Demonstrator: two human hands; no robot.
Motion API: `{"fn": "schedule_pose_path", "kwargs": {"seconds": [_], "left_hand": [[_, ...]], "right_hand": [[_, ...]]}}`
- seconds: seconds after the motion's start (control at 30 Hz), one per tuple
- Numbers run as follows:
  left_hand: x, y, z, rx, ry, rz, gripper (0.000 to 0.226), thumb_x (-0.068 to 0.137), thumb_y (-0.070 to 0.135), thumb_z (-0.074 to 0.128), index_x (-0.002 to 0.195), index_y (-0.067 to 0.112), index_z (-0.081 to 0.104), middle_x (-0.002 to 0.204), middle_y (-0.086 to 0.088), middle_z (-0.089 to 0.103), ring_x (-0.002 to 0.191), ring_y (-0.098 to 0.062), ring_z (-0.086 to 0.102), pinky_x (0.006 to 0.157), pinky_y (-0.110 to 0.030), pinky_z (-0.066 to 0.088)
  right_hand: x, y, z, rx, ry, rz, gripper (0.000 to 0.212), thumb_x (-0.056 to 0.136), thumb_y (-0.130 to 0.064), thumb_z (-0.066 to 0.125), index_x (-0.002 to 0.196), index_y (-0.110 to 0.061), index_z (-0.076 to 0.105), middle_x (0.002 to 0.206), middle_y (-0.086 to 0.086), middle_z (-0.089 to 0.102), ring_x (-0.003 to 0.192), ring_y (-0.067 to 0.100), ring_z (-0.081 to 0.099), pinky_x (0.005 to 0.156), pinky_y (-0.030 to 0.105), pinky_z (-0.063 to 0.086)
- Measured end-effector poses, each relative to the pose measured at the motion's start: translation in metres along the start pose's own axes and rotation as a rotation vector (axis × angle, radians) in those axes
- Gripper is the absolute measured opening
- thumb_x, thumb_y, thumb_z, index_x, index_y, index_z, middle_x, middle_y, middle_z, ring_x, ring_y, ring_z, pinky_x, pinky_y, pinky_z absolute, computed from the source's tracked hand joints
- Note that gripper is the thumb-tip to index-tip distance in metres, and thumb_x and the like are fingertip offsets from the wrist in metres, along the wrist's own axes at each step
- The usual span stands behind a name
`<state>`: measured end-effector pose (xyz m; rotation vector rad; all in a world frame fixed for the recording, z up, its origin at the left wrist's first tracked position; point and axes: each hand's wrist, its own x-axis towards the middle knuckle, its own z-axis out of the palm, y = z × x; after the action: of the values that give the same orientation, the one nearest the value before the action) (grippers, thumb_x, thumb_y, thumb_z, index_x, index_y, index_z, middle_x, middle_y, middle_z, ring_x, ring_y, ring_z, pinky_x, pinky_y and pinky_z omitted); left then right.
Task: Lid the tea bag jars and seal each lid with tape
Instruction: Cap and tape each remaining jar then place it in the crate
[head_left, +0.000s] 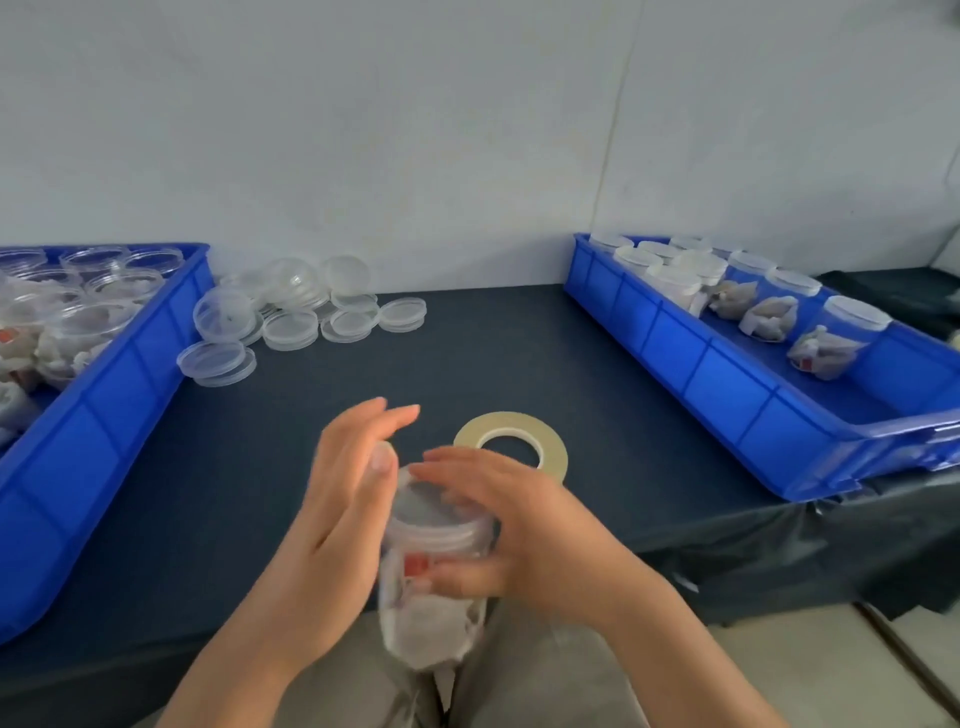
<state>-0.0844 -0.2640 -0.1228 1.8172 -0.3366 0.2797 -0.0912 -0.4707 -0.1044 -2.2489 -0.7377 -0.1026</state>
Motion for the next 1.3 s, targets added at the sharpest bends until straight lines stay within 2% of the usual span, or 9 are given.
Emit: {"fn": "schedule_pose_path", "kwargs": {"seconds": [0.2, 0.3, 0.43, 0.67, 0.73, 0.8, 0.97, 1.17, 1.3], "left_hand": [[0.005, -0.01, -0.025, -0.073, 0.128, -0.104, 0.062, 0.088, 0.093, 0.038, 0.133, 0.058, 0.062, 0.144, 0.027, 0.058, 0.124, 0.009, 0.061, 0.109, -0.048, 0.048], [0.005, -0.01, -0.025, -0.13, 0.166, -0.124, 0.045, 0.092, 0.078, 0.043, 0.119, 0.054, 0.071, 0.134, 0.021, 0.067, 0.124, 0.001, 0.065, 0.104, -0.045, 0.052], [0.003, -0.016, -0.027, -0.131, 0.144, -0.151, 0.042, 0.089, 0.072, 0.048, 0.113, 0.05, 0.075, 0.127, 0.017, 0.072, 0.12, -0.003, 0.068, 0.101, -0.045, 0.054], [0.004, -0.03, -0.038, -0.063, 0.11, -0.218, 0.049, 0.076, 0.077, 0.061, 0.114, 0.048, 0.074, 0.122, 0.016, 0.075, 0.112, 0.0, 0.072, 0.102, -0.047, 0.055], [0.006, -0.033, -0.039, -0.066, 0.123, -0.231, 0.048, 0.075, 0.076, 0.062, 0.113, 0.049, 0.075, 0.12, 0.015, 0.076, 0.11, -0.001, 0.073, 0.102, -0.048, 0.055], [0.006, -0.037, -0.04, -0.057, 0.132, -0.245, 0.049, 0.075, 0.076, 0.062, 0.113, 0.048, 0.075, 0.118, 0.015, 0.076, 0.108, -0.002, 0.073, 0.102, -0.05, 0.055], [0.006, -0.047, -0.041, -0.055, 0.148, -0.275, 0.048, 0.074, 0.076, 0.063, 0.111, 0.047, 0.076, 0.115, 0.014, 0.077, 0.105, -0.005, 0.075, 0.102, -0.054, 0.055], [0.01, -0.057, -0.034, -0.061, 0.128, -0.307, 0.024, 0.092, 0.061, 0.074, 0.111, 0.046, 0.077, 0.119, 0.015, 0.076, 0.106, -0.005, 0.075, 0.102, -0.052, 0.055], [0.011, -0.059, -0.033, -0.066, 0.131, -0.309, 0.028, 0.086, 0.054, 0.063, 0.109, 0.045, 0.077, 0.116, 0.013, 0.077, 0.106, -0.005, 0.075, 0.1, -0.049, 0.056]], "right_hand": [[0.032, 0.037, -0.11, -0.131, 0.497, 0.187, 0.08, 0.085, -0.063, 0.081, 0.153, -0.049, 0.044, 0.135, -0.023, 0.041, 0.116, -0.012, 0.054, 0.095, 0.011, 0.047], [0.061, 0.068, -0.185, -0.388, 0.643, 0.346, 0.07, 0.092, -0.066, 0.07, 0.152, -0.037, 0.048, 0.138, -0.001, 0.044, 0.115, 0.015, 0.059, 0.101, 0.04, 0.052], [0.083, 0.122, -0.256, -0.586, 0.649, 0.614, 0.079, 0.1, -0.076, 0.043, 0.158, -0.022, 0.039, 0.155, 0.017, 0.036, 0.127, 0.045, 0.058, 0.106, 0.057, 0.049], [0.076, 0.209, -0.285, -0.637, 0.437, 1.037, 0.076, 0.098, -0.062, 0.064, 0.142, -0.002, 0.049, 0.15, 0.027, 0.037, 0.094, 0.041, 0.061, 0.089, 0.05, 0.051], [0.075, 0.226, -0.278, -0.602, 0.367, 1.078, 0.062, 0.098, -0.054, 0.064, 0.135, -0.005, 0.057, 0.139, 0.024, 0.051, 0.085, 0.035, 0.06, 0.088, 0.043, 0.048], [0.075, 0.234, -0.269, -0.459, 0.36, 1.072, 0.054, 0.094, -0.052, 0.063, 0.136, -0.017, 0.062, 0.137, 0.015, 0.059, 0.099, 0.035, 0.065, 0.094, 0.044, 0.055], [0.082, 0.242, -0.267, 0.112, 0.56, 0.992, 0.056, 0.106, -0.045, 0.063, 0.154, -0.019, 0.05, 0.157, 0.003, 0.045, 0.105, 0.02, 0.059, 0.069, 0.03, 0.055], [0.091, 0.269, -0.264, -0.032, 0.412, 1.149, 0.091, 0.096, -0.076, 0.055, 0.167, -0.025, 0.03, 0.141, 0.01, 0.056, 0.119, 0.035, 0.062, 0.109, 0.049, 0.05], [0.102, 0.282, -0.259, 0.006, 0.415, 1.223, 0.105, 0.093, -0.081, 0.052, 0.169, -0.016, 0.021, 0.158, 0.014, 0.049, 0.139, 0.037, 0.052, 0.122, 0.053, 0.038]]}}
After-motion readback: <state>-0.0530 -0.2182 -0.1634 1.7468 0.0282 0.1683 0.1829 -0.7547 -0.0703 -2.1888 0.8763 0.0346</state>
